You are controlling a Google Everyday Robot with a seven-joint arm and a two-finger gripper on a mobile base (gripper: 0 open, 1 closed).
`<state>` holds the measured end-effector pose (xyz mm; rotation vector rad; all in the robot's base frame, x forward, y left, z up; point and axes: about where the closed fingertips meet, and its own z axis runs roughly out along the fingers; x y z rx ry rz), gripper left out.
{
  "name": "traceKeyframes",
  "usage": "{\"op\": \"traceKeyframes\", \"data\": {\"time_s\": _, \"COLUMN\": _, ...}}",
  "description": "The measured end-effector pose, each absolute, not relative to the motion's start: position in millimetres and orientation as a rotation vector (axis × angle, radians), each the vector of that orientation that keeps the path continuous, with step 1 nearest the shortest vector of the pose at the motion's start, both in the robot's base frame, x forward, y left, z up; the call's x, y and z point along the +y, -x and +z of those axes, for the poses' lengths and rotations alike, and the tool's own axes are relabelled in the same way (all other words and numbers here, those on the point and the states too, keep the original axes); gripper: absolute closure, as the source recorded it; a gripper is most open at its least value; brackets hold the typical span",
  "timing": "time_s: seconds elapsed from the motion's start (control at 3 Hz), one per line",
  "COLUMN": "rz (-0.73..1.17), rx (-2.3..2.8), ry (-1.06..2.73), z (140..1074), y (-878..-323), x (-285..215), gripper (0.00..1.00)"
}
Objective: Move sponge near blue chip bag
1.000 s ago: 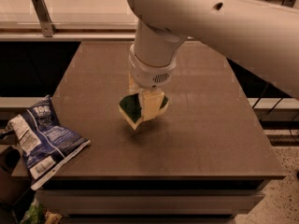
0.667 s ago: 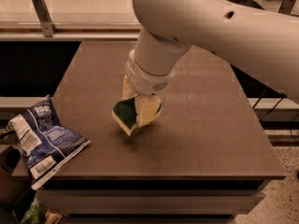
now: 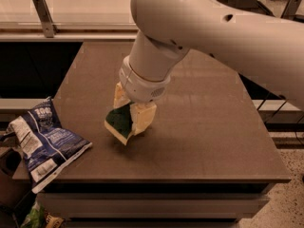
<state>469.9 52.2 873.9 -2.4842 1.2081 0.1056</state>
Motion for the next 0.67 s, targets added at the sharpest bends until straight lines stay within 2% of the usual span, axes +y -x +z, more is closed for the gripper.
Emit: {"op": "traceKeyframes", "data": {"time_s": 0.67, "rz": 0.183, "rx": 1.093, "ry": 2.565, "z": 869.6, "y": -457.9, "x": 55.5, "gripper": 1.0}}
